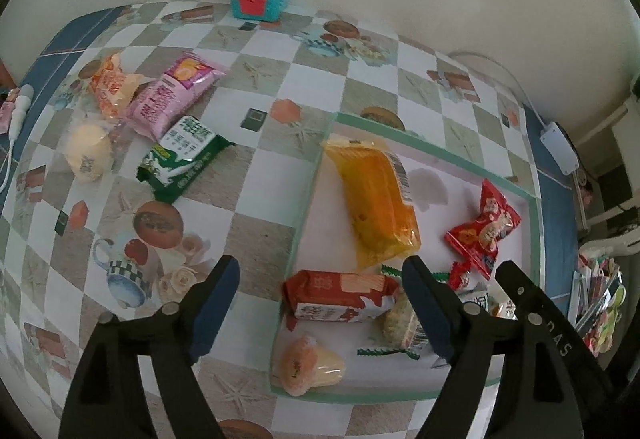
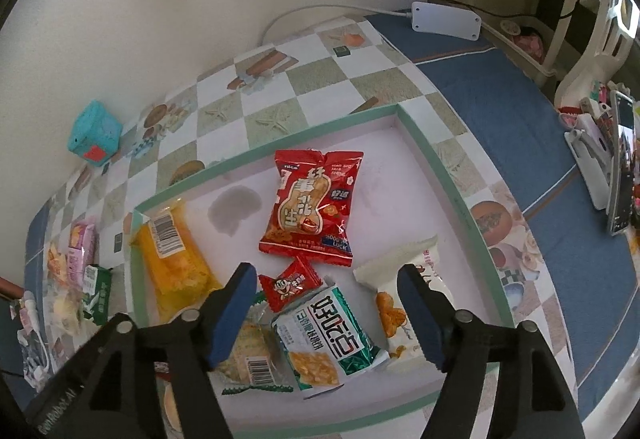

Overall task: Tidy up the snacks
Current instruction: 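Move both grippers back toward the remaining snacks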

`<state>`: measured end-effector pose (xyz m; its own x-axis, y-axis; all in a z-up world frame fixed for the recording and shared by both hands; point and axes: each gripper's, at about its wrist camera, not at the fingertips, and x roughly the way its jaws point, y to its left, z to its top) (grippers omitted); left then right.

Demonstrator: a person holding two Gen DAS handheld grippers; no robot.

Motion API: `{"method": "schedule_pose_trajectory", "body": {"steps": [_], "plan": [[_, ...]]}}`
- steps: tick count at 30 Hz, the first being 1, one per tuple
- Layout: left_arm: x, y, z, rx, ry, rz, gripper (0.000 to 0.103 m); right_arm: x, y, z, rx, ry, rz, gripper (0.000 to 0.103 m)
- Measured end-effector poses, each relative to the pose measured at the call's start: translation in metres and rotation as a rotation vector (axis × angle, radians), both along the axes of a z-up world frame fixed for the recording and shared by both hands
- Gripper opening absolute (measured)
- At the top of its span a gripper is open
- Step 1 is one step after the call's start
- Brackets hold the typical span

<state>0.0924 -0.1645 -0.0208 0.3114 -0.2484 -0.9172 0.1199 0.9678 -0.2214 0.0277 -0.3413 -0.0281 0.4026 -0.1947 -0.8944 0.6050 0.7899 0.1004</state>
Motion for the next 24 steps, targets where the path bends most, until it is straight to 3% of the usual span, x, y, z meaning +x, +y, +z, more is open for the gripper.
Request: {"method": "schedule_pose_trajectory", "body": {"steps": [6,9,24], "plan": [[0.005,0.025,0.008,-0.013,-0.028,0.071,0.088,0.001,0.005,0.006,-0.026,-0.028,0.016,0.103],[0.008,0.039,0.013,0.003,-0.049,0.105,0.095,0.002,0.008,0.010,-0.032,-0.047,0.027,0.103],[0.019,0.143,0.030,0.087,-0.113,0.323,0.096,0.010,0.044,0.021,-0.014,-0.121,0.104,0.103]]}}
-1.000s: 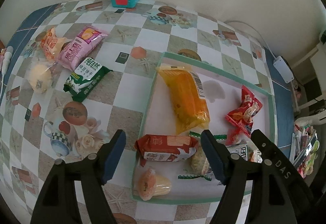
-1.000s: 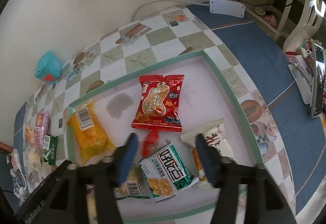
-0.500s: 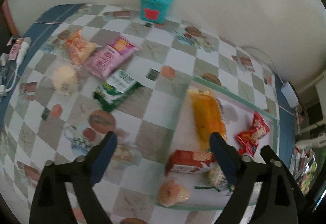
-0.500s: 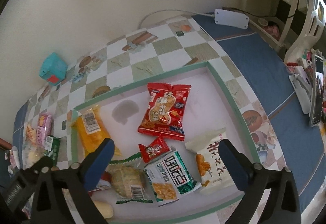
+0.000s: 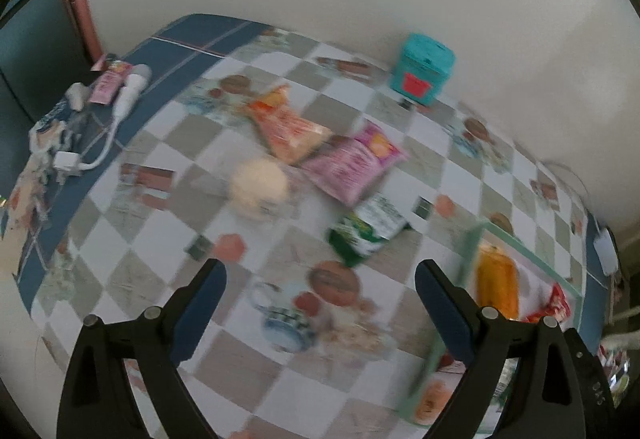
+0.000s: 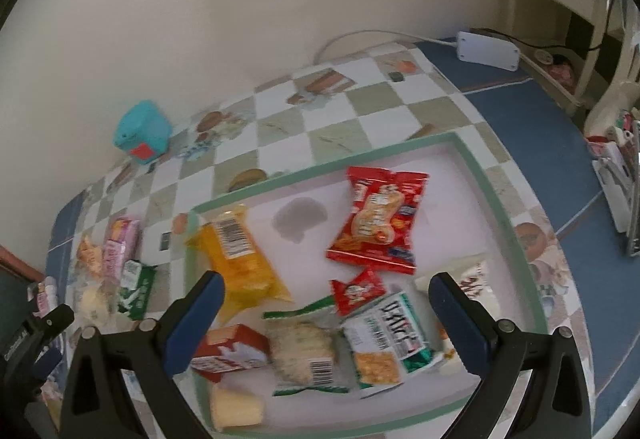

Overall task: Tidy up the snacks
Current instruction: 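Move both grippers back toward the remaining snacks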

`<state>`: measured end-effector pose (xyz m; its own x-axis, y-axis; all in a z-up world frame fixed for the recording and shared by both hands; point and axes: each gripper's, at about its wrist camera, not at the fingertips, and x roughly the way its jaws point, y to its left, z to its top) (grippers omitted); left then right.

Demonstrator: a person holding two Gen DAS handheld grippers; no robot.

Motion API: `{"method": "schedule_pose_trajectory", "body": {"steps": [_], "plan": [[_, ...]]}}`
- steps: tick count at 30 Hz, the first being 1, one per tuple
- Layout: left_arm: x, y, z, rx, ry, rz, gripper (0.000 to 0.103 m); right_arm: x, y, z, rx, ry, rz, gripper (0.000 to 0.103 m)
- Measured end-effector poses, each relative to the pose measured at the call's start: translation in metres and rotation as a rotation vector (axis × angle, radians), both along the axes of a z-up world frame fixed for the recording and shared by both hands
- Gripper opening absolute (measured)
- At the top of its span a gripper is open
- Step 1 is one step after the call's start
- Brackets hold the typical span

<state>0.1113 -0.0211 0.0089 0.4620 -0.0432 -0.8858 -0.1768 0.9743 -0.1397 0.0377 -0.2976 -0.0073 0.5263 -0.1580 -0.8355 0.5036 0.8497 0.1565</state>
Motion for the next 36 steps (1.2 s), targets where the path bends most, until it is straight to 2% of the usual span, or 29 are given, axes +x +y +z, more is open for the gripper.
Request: {"method": "schedule_pose_trajectory", "body": {"steps": [4,13,20,25,29,33,36], "plan": [[0.000,0.024,0.005,0.025,-0.019,0.031,0.096,0.004,0.017,0.006,-0.014,-0.021,0.044,0.103],[-0.002,0.081,0.012,0.010,-0.038,0.111,0.096,0.015,0.063,0.006,-0.033,-0.038,0.161,0.103],[0.004,0.112,0.006,-0.049,-0.032,0.140,0.096,0.030,0.102,-0.004,0.005,-0.027,0.268,0.103],[0.009,0.130,-0.004,-0.105,-0.002,0.176,0.096,0.039,0.129,-0.008,-0.005,-0.021,0.326,0.103],[0.017,0.143,-0.006,-0.136,-0.027,0.143,0.096,0.050,0.152,-0.013,-0.029,-0.004,0.396,0.103],[0.025,0.160,-0.015,-0.126,-0.002,0.148,0.096,0.061,0.168,-0.019,-0.039,0.011,0.434,0.103],[0.034,0.162,-0.020,-0.133,0.006,0.099,0.096,0.070,0.181,-0.022,-0.065,0.017,0.465,0.103]]}}
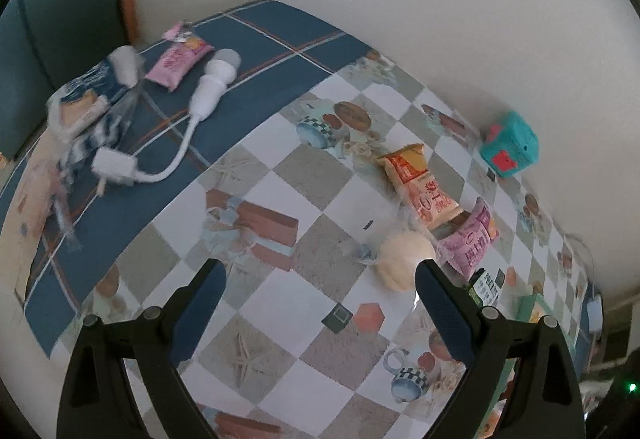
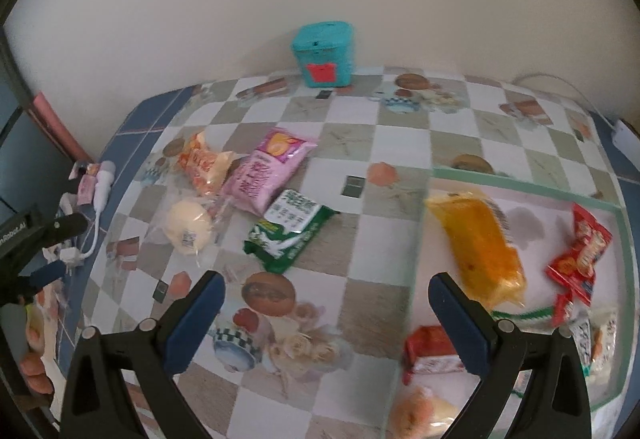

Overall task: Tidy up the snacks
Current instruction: 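Move both grippers back toward the remaining snacks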

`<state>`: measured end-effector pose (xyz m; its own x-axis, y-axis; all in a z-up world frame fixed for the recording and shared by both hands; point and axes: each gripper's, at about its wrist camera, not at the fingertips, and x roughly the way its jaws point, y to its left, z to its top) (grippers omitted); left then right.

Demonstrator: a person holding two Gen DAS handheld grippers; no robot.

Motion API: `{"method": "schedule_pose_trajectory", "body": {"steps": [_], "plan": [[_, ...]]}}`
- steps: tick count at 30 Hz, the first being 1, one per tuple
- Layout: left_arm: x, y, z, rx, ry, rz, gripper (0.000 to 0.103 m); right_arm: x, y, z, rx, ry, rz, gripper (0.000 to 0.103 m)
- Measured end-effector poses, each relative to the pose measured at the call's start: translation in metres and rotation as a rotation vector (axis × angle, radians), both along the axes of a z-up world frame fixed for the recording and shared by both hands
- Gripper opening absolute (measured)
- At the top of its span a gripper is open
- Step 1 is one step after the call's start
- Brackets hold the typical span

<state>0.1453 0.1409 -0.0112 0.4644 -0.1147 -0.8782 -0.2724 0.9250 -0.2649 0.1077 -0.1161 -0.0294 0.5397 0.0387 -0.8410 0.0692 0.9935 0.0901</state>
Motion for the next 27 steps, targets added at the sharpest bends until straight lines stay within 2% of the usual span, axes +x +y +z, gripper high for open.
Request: {"method": "schedule_pose_trajectory", "body": {"steps": [2,6,8,12,22,27], "plan": [[0.006,-0.002,-0.002,0.010,0.006,-0.032,0.096,0.006,0.009,-0.002,-0.026,0.000,0.016,0.103],[0.018,-0.009,-0.006,-0.037,0.014,-0.115,0.096,0.016,0.018,-0.005,-0.057,0.003,0.038,0.103],[0.023,-0.016,-0.009,-0.038,0.022,-0.156,0.096,0.021,0.020,-0.008,-0.072,0.008,0.045,0.103],[0.035,-0.028,-0.018,-0.082,0.049,-0.231,0.096,0.031,0.020,-0.013,-0.048,0.038,0.051,0.103],[0.073,-0.042,-0.044,-0.213,0.129,-0.185,0.096,0.068,0.007,-0.028,0.038,0.134,0.016,0.102],[0.087,-0.054,-0.064,-0.228,0.190,-0.134,0.096,0.083,0.002,-0.044,0.099,0.186,-0.014,0.101]]}}
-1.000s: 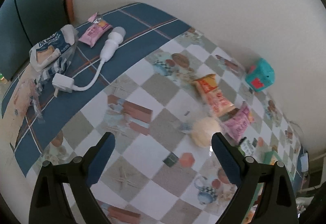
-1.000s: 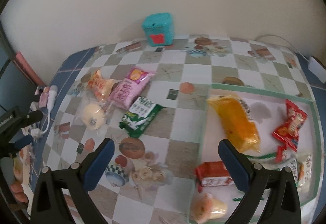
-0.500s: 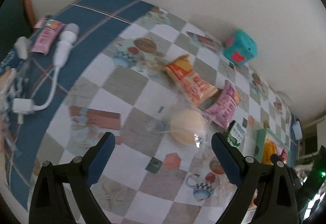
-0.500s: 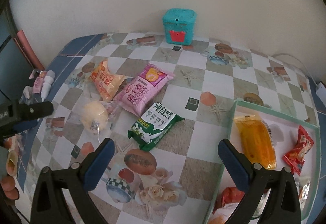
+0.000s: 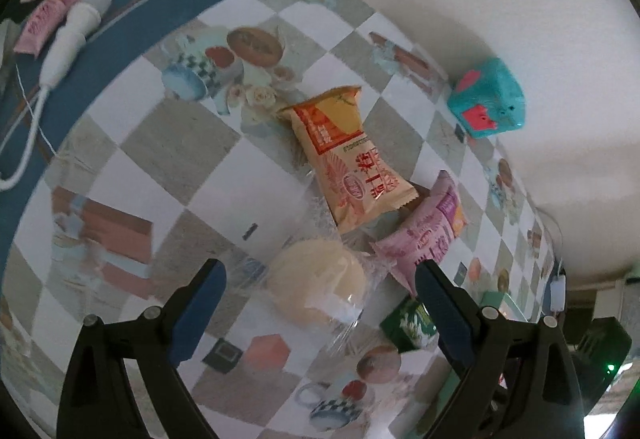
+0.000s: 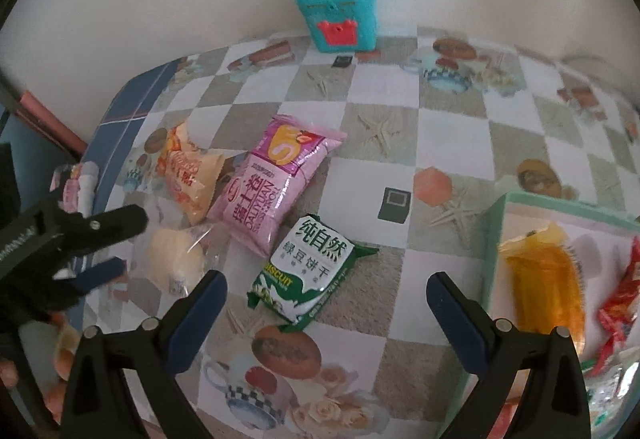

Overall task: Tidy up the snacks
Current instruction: 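Move both grippers back toward the remaining snacks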

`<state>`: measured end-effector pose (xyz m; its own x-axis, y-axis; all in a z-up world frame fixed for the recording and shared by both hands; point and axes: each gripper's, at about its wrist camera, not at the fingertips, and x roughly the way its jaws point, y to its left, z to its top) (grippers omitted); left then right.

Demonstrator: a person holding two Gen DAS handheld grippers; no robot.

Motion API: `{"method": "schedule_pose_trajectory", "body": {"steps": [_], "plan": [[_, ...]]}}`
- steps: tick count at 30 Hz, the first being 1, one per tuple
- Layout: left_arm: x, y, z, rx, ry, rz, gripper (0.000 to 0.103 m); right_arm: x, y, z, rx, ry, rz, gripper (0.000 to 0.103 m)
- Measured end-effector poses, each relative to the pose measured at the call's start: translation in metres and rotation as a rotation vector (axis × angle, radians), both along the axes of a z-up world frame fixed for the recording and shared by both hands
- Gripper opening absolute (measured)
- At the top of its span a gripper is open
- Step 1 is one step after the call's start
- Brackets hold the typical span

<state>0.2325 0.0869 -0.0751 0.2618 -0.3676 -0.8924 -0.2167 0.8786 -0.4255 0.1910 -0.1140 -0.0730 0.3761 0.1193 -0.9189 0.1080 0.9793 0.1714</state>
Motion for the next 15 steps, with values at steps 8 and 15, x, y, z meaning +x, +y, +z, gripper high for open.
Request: {"method": "schedule_pose_trajectory", "body": {"steps": [8,15], "plan": [[0.008,-0.015,-0.012,0.094,0.012,-0.016,0.096,0.012,0.007,-0.022,-0.016,0.047,-0.008,0.101],[0.003,-0.008,-0.022,0.128,0.045,-0.045,0.096,0.009,0.011,-0.030,-0.060,0.051,0.013,0.101]]}}
